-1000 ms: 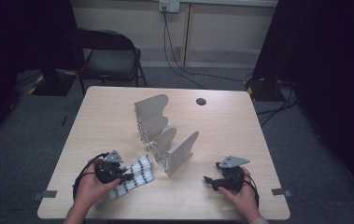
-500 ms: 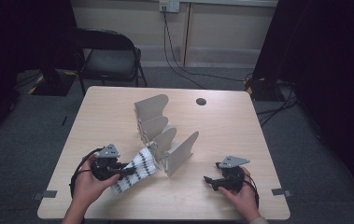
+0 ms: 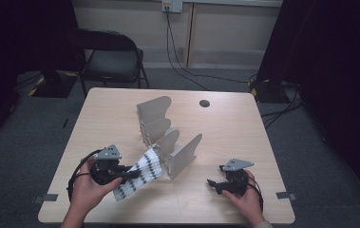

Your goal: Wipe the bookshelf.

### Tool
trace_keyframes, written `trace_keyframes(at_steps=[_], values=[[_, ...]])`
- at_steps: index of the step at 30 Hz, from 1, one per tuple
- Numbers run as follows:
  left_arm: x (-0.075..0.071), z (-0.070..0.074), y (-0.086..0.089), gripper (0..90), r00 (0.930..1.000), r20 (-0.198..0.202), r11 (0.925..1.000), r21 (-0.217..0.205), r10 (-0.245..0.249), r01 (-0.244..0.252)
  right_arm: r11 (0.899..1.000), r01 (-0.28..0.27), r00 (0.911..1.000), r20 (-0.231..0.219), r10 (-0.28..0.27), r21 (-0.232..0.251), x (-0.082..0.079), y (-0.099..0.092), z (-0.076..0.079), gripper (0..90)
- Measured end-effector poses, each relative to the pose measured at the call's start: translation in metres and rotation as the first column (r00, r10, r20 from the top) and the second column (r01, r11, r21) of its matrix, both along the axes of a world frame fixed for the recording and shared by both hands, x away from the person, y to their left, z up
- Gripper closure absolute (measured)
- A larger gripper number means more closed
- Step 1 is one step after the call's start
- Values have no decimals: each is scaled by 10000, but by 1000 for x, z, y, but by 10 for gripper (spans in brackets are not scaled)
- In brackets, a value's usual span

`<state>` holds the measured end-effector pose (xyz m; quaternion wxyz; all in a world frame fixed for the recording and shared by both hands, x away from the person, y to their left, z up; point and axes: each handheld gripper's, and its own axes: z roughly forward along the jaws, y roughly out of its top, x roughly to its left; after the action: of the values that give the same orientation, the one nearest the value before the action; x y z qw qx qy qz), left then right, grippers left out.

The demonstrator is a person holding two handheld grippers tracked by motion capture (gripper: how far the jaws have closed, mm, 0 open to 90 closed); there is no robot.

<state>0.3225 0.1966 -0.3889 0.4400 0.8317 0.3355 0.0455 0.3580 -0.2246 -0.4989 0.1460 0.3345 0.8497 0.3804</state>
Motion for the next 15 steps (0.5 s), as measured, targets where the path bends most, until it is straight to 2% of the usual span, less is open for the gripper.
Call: trace_keyframes(at_steps=[3, 6, 7, 9, 10, 15], values=[[-2, 10, -4, 778, 9996, 247, 9993, -364, 95, -86, 10000, -1, 10000, 0, 1, -1, 0, 0, 0, 223], [-1, 13, -10, 778, 9988, 405, 9985, -484, 275, -255, 10000, -1, 10000, 0, 1, -2, 0, 0, 0, 223], [1, 10, -13, 777, 9982, 511, 9992, -263, 325, -312, 10000, -1, 10000, 1, 1, -2, 0, 0, 0, 223], [2, 3, -17, 777, 9983, 422, 9991, -177, 396, -388, 10000, -2, 10000, 2, 2, -2, 0, 0, 0, 223], [3, -3, -20, 777, 9984, 410, 9992, -4, 402, -402, 10000, -1, 10000, 1, 1, -3, 0, 0, 0, 223], [2, -25, -25, 777, 9987, 235, 9987, 213, 458, -463, 10000, -1, 10000, -1, 1, -1, 0, 0, 0, 223]])
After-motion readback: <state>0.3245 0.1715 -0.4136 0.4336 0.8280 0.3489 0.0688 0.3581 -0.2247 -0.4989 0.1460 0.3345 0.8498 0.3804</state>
